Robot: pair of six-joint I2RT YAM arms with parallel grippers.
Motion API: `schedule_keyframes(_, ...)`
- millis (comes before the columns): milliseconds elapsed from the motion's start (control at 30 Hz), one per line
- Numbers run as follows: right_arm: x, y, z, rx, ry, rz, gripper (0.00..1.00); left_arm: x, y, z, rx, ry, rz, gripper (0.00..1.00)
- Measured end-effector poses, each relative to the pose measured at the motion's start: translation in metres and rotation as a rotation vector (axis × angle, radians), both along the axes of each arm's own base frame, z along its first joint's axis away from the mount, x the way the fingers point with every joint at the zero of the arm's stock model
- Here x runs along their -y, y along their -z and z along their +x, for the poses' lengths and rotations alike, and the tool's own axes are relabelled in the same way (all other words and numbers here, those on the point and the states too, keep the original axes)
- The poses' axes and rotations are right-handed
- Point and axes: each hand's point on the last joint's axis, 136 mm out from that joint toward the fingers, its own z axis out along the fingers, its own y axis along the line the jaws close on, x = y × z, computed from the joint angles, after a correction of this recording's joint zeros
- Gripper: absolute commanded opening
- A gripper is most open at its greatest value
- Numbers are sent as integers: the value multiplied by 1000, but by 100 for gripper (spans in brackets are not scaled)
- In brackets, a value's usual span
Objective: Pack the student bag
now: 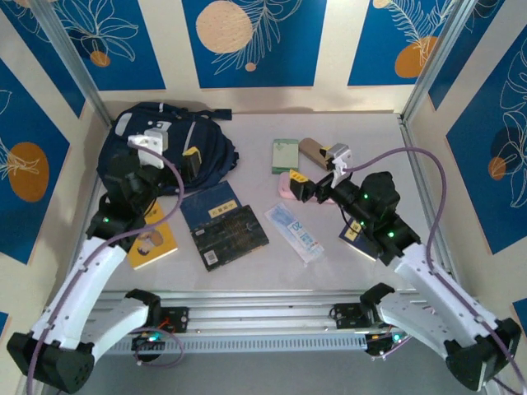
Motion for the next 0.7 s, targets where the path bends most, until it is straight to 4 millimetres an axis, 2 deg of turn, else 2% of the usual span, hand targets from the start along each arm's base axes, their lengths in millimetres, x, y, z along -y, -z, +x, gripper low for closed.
schedule_keyframes(67, -5, -18, -13, -48, -7, 3, 99, 7, -6, -12, -64, 32, -25, 100)
schedule_keyframes(133, -3, -35, -21, -114, 21, 7, 99, 8, -2, -23, -135, 47, -38, 100)
schedule_keyframes(200, 6, -52, -27, -180, 58, 15, 99, 5, 10, -33, -225, 34, -37, 100)
schedule_keyframes(300, 28, -56, -38, -287, 127, 46, 99, -8, 28, -41, -331, -39, -39, 100)
schedule_keyframes(367, 42, -44, -47, -350, 152, 71, 99, -14, 43, -40, -399, -88, -44, 100)
schedule_keyframes(500, 62, -8, -55, -527, 182, 136, 99, -11, 72, -27, -554, -130, -9, 100)
schedule_keyframes(567, 59, 6, -50, -603, 176, 162, 99, -8, 86, -11, -619, -141, 9, 100)
schedule_keyframes(700, 37, 50, -41, -776, 133, 153, 99, -10, 123, 18, -768, -175, 25, 100)
